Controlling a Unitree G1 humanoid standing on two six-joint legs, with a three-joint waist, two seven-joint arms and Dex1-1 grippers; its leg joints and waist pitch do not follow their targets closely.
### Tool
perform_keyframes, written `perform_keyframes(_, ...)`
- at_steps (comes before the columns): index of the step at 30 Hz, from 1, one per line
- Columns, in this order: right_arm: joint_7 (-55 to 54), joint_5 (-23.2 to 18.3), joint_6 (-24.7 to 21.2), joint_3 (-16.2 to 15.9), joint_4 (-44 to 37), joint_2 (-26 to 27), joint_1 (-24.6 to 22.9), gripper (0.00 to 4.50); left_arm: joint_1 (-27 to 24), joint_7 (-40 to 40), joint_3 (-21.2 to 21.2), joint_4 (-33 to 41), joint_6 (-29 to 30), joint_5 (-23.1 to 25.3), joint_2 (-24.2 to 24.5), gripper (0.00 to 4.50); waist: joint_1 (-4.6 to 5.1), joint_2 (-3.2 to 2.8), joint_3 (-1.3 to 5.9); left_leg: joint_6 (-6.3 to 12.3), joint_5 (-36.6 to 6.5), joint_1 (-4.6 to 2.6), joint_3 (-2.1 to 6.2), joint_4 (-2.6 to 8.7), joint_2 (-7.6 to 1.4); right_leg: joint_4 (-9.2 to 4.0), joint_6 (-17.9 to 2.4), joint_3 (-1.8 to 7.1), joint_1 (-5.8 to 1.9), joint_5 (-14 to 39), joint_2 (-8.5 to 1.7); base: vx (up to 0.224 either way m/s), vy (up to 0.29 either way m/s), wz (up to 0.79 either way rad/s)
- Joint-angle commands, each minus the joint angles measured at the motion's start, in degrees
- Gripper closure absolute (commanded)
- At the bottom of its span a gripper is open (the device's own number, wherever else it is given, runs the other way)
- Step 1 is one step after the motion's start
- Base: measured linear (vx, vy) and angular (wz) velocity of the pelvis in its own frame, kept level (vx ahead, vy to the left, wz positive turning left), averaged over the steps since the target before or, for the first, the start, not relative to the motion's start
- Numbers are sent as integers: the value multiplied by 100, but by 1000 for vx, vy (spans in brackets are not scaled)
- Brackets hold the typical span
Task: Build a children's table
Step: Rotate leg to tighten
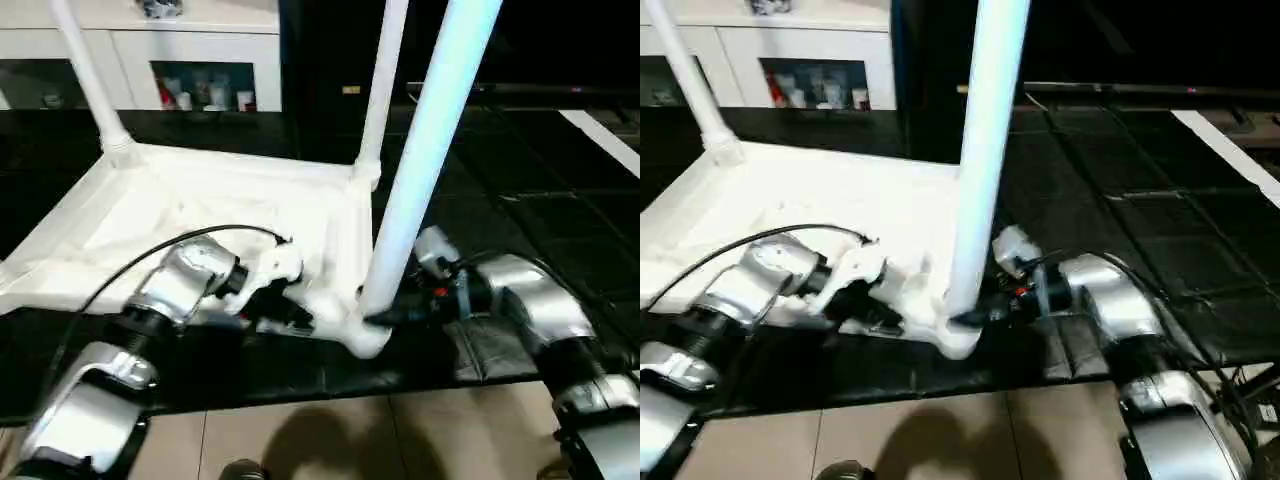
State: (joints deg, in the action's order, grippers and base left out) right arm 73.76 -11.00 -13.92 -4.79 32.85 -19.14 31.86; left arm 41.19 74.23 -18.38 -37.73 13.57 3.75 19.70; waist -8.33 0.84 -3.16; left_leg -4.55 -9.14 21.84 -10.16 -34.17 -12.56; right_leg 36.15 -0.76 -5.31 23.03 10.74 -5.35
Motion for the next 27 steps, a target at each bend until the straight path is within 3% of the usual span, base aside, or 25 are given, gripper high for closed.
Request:
perform_keyframes(1, -1376, 89, -321, 19, -34, 733, 54, 243, 293, -1210, 455, 19, 560, -304, -661, 450, 95, 48, 392, -98, -1316, -70, 37, 447, -87, -468, -1062, 274, -294, 1589, -352, 0, 0, 0)
perform_keyframes(3, -1812, 159, -363, 82, 22, 897, 101, 244, 332, -1428, 535, 4, 690, -341, -793, 450, 177, 23, 411, -117, -1286, -79, 37, 438, -67, -482, -1022, 269, -295, 1562, -345, 0, 0, 0)
perform_keyframes(6, -2737, 334, -419, 154, 187, 1300, 249, 248, 457, -2172, 763, -129, 863, -399, -1194, 450, 291, 41, 417, -33, -1115, -55, 15, 406, -33, -479, -1128, 273, -305, 1216, -316, 0, 0, 0)
perform_keyframes(7, -3139, 409, -377, 170, 328, 1484, 362, 249, 550, -2585, 868, -282, 853, -413, -1390, 450, 283, 22, 429, -4, -1093, -71, 15, 397, -34, -486, -1138, 272, -308, 1168, -321, 0, 0, 0)
perform_keyframes(11, -3779, 586, -238, 138, 498, 1848, 547, 249, 703, -3350, 1063, -501, 845, -368, -1750, 450, 289, 46, 439, 139, -866, -73, -2, 390, -29, -460, -1201, 279, -323, 761, -291, 0, 0, 0)
perform_keyframes(12, -3791, 621, -174, 111, 471, 1875, 540, 249, 701, -3368, 1067, -479, 856, -344, -1762, 450, 275, 45, 449, 209, -792, -85, -8, 382, -33, -447, -1241, 281, -323, 572, -290, 0, 0, 0)
perform_keyframes(15, -3858, 564, -174, 208, 389, 2007, 524, 185, 649, -3272, 1028, -338, 958, -233, -1714, 450, 283, 48, 443, 329, -703, -73, -7, 389, -37, -426, -1314, 277, -339, 357, -293, 0, 0, 0)
perform_keyframes(17, -3817, 559, -168, 193, 383, 1992, 509, 180, 623, -3170, 983, -324, 904, -200, -1631, 450, 290, 41, 435, 341, -777, -74, -7, 394, -36, -444, -1307, 275, -342, 465, -298, 0, 0, 0)
perform_keyframes(20, -3720, 584, -94, 166, 388, 1877, 457, 138, 568, -2906, 884, -280, 812, -189, -1460, 450, 289, 36, 425, 283, -885, -81, -4, 406, -43, -467, -1258, 279, -339, 674, -311, 0, 0, 0)
perform_keyframes(21, -3616, 568, -53, 172, 361, 1804, 420, 132, 526, -2776, 834, -251, 744, -170, -1373, 450, 289, 11, 429, 263, -893, -79, 2, 407, -45, -458, -1248, 281, -343, 658, -310, 0, 0, 0)
perform_keyframes(23, -3312, 514, 16, 200, 289, 1575, 328, 124, 416, -2439, 706, -182, 528, -108, -1141, 450, 287, 17, 436, 293, -888, -65, 9, 411, -50, -454, -1235, 280, -358, 535, -312, 0, 0, 0)
perform_keyframes(24, -3033, 465, 119, 237, 245, 1387, 273, 97, 351, -2211, 633, -165, 318, -55, -982, 450, 286, 15, 444, 318, -865, -79, 3, 402, -58, -437, -1280, 284, -358, 379, -311, 0, 0, 0)
perform_keyframes(27, -2711, 374, 124, 317, 201, 1182, 233, 77, 297, -1938, 582, -182, 125, -35, -819, 450, 280, 1, 432, 341, -930, -97, -6, 404, -65, -436, -1372, 281, -337, 369, -304, 0, 0, 0)
